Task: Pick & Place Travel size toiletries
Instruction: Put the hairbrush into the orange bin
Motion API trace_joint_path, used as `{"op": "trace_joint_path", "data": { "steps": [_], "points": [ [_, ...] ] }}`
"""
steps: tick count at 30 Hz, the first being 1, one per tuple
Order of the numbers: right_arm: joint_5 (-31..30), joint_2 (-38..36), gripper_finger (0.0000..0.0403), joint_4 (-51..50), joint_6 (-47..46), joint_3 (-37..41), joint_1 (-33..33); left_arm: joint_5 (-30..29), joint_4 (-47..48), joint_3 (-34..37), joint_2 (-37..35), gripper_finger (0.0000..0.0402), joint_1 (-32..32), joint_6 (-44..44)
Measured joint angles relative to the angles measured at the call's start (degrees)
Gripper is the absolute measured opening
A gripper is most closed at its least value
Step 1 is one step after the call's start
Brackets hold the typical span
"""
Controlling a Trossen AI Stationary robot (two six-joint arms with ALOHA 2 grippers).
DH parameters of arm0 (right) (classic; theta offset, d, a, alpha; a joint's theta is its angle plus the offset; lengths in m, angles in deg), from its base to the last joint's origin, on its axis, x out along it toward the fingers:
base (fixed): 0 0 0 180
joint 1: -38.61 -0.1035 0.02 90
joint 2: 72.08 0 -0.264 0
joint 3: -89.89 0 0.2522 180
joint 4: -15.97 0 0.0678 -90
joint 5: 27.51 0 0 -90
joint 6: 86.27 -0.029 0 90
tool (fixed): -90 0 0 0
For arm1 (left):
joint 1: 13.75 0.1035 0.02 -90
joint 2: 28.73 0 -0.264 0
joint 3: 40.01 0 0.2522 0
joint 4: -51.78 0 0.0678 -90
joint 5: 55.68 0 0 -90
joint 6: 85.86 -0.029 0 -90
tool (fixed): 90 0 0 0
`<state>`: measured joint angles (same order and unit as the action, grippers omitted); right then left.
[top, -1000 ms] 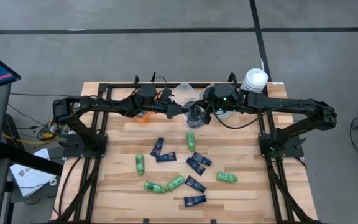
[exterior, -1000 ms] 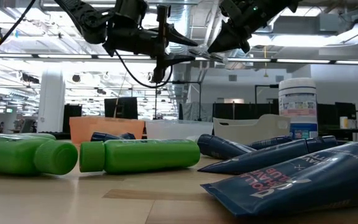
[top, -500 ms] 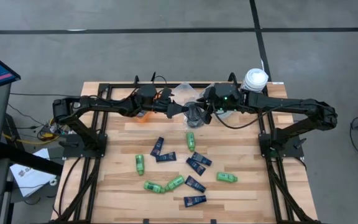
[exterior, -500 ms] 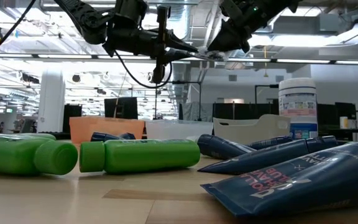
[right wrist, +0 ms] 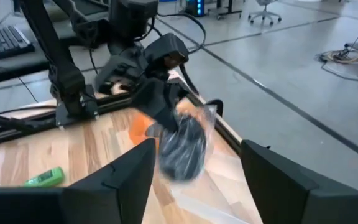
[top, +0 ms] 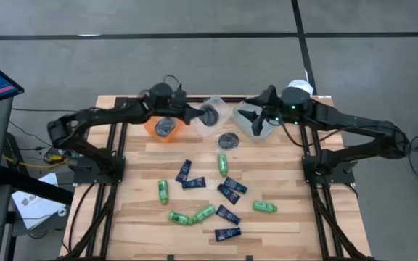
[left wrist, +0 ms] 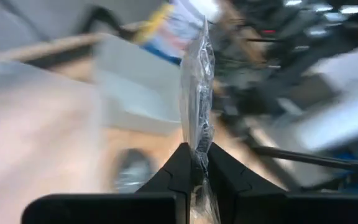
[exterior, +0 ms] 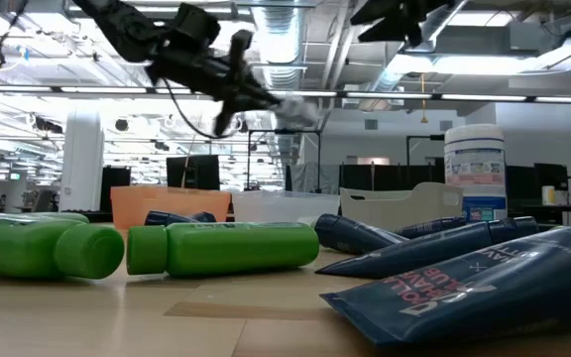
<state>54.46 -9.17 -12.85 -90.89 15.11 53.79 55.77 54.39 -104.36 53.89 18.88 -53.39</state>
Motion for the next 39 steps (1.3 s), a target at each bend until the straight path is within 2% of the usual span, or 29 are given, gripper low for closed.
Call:
{"op": "trace_joint_path", "data": {
  "steps": [6, 10, 17, 22, 32, 39],
  "points": [
    [0.0, -0.8, 0.0198, -1.1, 0.0, 0.0, 0.0, -12.4, 20.4, 0.0, -10.1, 0.0017, 5.6, -10.7],
    [0.0, 0.0, 0.018, -1.7, 0.1, 0.0, -0.2, -18.1, 27.5, 0.6, -14.7, 0.0018, 8.5, -13.7],
    [0.5, 1.6, 0.0163, -3.0, 0.1, 0.1, -0.6, -18.2, 27.7, 7.9, -16.6, 0.0018, 10.6, -13.8],
    [0.5, 2.7, 0.0163, -2.3, 0.1, 0.0, -0.9, -17.8, 23.2, 12.6, -16.1, 0.0018, 10.7, -13.6],
    [0.6, 2.8, 0.0166, -2.4, 0.1, 0.0, -1.0, -17.4, 22.5, 16.1, -16.1, 0.002, 13.1, -13.8],
    [0.6, 2.8, 0.0166, -2.5, 0.1, 0.0, -1.0, -16.7, 18.1, 16.3, -16.1, 0.0039, 13.1, -13.7]
  ]
}}
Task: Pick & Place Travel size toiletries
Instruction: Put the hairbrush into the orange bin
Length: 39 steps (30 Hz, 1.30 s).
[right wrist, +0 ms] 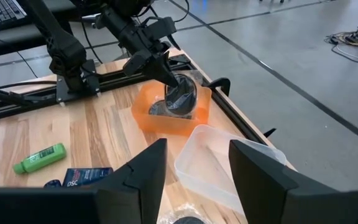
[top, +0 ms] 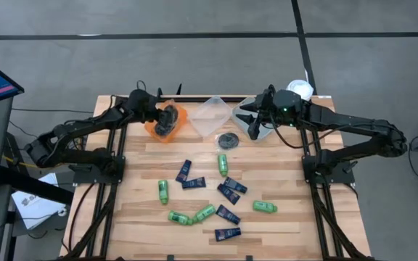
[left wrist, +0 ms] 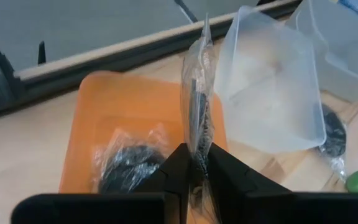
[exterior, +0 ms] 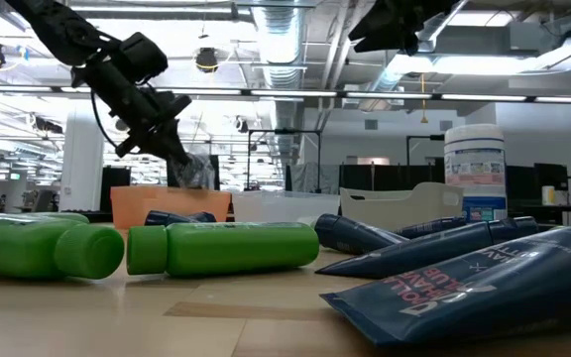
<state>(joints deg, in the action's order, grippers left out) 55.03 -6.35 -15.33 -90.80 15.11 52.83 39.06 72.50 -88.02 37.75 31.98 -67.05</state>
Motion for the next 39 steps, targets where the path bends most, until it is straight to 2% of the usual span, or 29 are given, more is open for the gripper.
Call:
{"op": "trace_joint_path", "data": {
  "steps": [10, 28, 33, 39],
  "points": [
    [0.0, 0.0, 0.0167, 0.0, 0.0, 0.0, 0.0, -0.9, -1.2, 0.0, 0.1, 0.0034, 0.0, -0.1],
    [0.0, 0.0, 0.0165, 0.0, 0.0, 0.0, 0.1, -0.4, -3.6, 0.0, 8.4, 0.0037, -0.1, -0.4],
    [-0.1, 0.0, 0.0186, -0.1, 0.0, 0.0, 0.2, -0.4, -3.8, 0.0, 7.7, 0.007, -0.1, -3.6],
    [-0.2, 0.0, 0.0242, -0.3, 0.0, 0.0, 0.2, -0.4, -4.2, 0.0, 3.8, 0.015, -0.3, -5.2]
  ]
}}
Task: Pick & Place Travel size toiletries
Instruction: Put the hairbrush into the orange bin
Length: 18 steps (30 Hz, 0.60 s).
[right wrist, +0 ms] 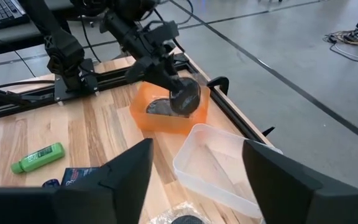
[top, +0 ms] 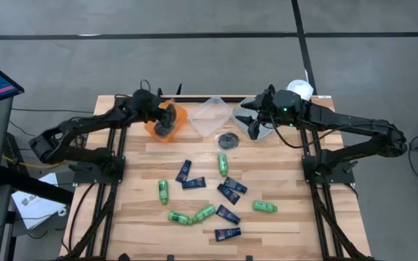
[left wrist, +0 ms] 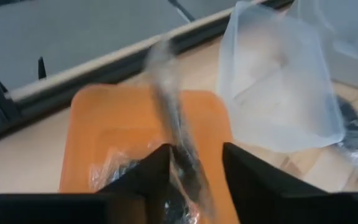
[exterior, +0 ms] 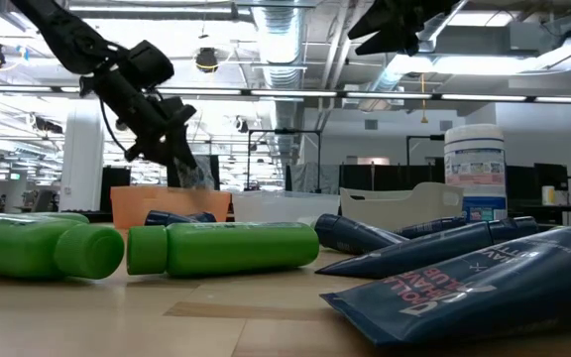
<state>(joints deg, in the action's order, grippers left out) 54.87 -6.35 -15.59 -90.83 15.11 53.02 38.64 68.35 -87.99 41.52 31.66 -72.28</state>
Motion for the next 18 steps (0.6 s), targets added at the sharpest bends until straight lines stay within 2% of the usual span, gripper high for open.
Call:
{"op": "trace_joint_path", "data": {
  "steps": [4, 8, 13, 18],
  "points": [
    [0.0, 0.2, 0.0259, -0.1, 0.0, 0.0, 0.0, -0.3, 0.1, 0.0, -1.6, 0.0206, 0.0, 0.4],
    [-0.1, 1.4, 0.026, -0.3, 0.0, 0.0, 0.0, -0.3, 0.3, 0.0, -1.6, 0.0237, 0.0, 2.4],
    [0.0, 4.3, 0.026, -0.5, 0.0, 0.0, -0.1, -0.3, 1.8, 0.0, -2.2, 0.0244, 0.0, 3.6],
    [0.0, 9.3, 0.026, -4.0, -3.4, 0.0, -0.1, 1.5, 2.2, 0.0, -7.5, 0.0232, -0.6, 6.0]
  ]
}}
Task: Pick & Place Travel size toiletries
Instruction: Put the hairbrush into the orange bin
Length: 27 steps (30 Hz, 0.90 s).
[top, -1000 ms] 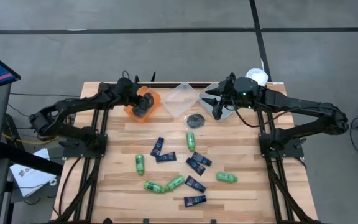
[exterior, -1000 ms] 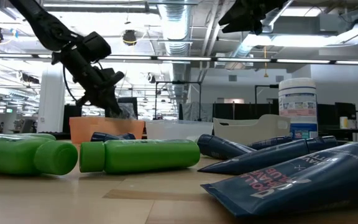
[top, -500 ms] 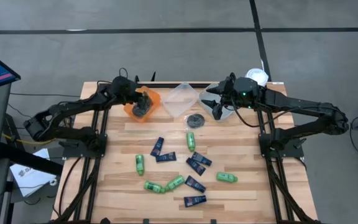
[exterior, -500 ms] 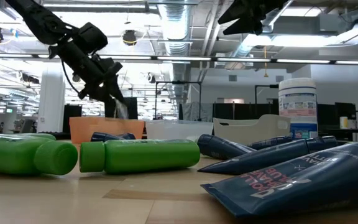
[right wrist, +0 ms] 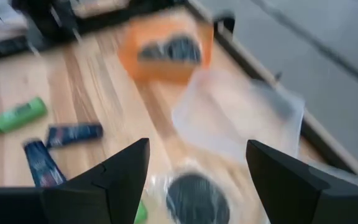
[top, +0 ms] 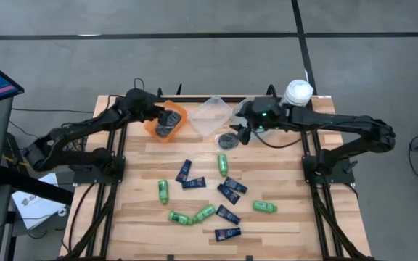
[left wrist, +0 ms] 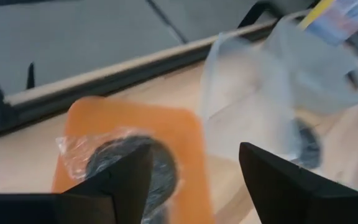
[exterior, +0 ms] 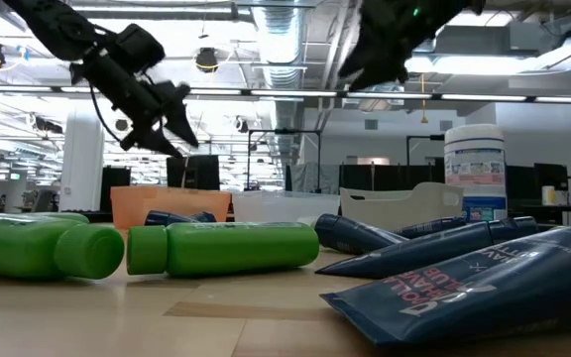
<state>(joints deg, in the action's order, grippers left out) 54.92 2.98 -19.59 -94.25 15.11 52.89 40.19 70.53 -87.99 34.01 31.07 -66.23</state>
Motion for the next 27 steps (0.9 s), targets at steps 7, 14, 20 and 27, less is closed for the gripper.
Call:
{"op": "trace_joint_path", "data": {
  "steps": [7, 14, 20, 27],
  "points": [
    [0.0, 10.7, 0.026, -6.3, -2.0, -2.4, 0.2, 0.0, -0.1, 0.0, -11.3, 0.0218, -2.5, 1.3],
    [0.1, 23.7, 0.026, -18.6, -1.2, -13.2, 0.0, -0.3, -0.1, 0.0, -16.5, 0.0209, -2.8, 3.7],
    [0.4, 32.6, 0.026, -24.7, 6.2, -20.8, -3.1, -0.1, -0.1, 0.0, -17.4, 0.0207, -2.8, 5.1],
    [0.5, 38.8, 0.026, -26.2, -1.0, -28.0, -4.6, 0.2, -0.1, 0.0, -17.4, 0.0206, -2.8, 5.9]
  ]
}}
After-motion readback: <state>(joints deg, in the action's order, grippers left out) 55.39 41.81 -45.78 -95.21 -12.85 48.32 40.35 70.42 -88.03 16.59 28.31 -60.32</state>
